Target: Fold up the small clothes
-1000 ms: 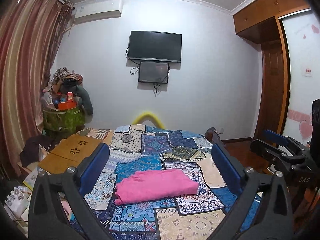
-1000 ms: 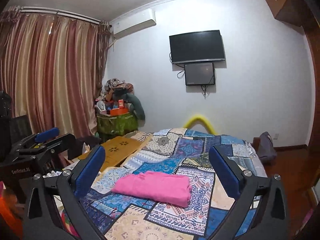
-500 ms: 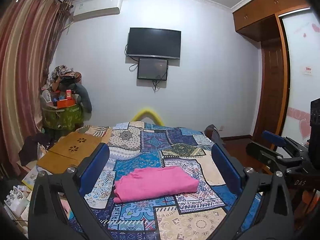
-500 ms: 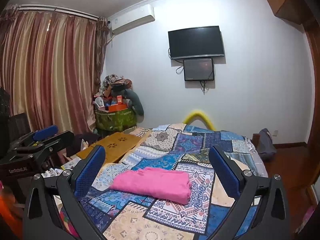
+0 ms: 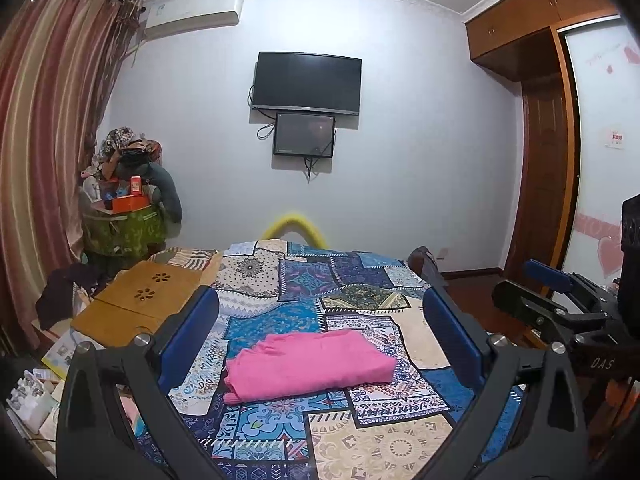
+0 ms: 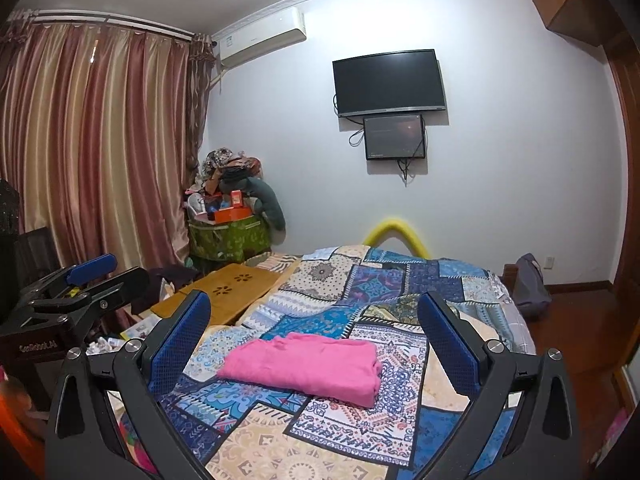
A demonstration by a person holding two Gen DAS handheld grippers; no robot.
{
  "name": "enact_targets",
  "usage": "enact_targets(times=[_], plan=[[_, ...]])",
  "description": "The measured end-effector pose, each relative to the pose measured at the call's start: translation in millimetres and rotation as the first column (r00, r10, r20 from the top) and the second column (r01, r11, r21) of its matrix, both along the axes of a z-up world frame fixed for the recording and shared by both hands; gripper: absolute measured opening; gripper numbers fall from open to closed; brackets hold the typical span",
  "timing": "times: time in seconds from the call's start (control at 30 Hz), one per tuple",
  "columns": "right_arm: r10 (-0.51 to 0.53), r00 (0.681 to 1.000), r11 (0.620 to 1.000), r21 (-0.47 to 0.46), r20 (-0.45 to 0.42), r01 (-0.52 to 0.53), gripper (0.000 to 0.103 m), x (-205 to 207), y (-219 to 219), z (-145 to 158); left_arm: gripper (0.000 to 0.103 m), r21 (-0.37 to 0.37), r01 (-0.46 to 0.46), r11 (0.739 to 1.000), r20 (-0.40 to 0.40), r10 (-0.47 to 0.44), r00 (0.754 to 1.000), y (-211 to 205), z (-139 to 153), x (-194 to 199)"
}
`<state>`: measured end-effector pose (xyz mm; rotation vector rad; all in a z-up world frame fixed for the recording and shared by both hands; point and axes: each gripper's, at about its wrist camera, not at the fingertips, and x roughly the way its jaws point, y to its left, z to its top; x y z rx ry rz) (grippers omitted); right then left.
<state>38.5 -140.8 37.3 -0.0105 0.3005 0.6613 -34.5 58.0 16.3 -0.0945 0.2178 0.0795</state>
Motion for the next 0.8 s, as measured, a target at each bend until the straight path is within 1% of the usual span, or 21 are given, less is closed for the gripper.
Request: enact_targets(times=[0.8], plan=[[-0.005, 1.0, 1.0, 0.007, -0.006, 0.005, 0.103, 1.2, 0.9, 1.1, 0.103, -0.019, 0.022, 1.0, -0.013, -0.022, 1.0, 0.7, -0.3, 4.8]])
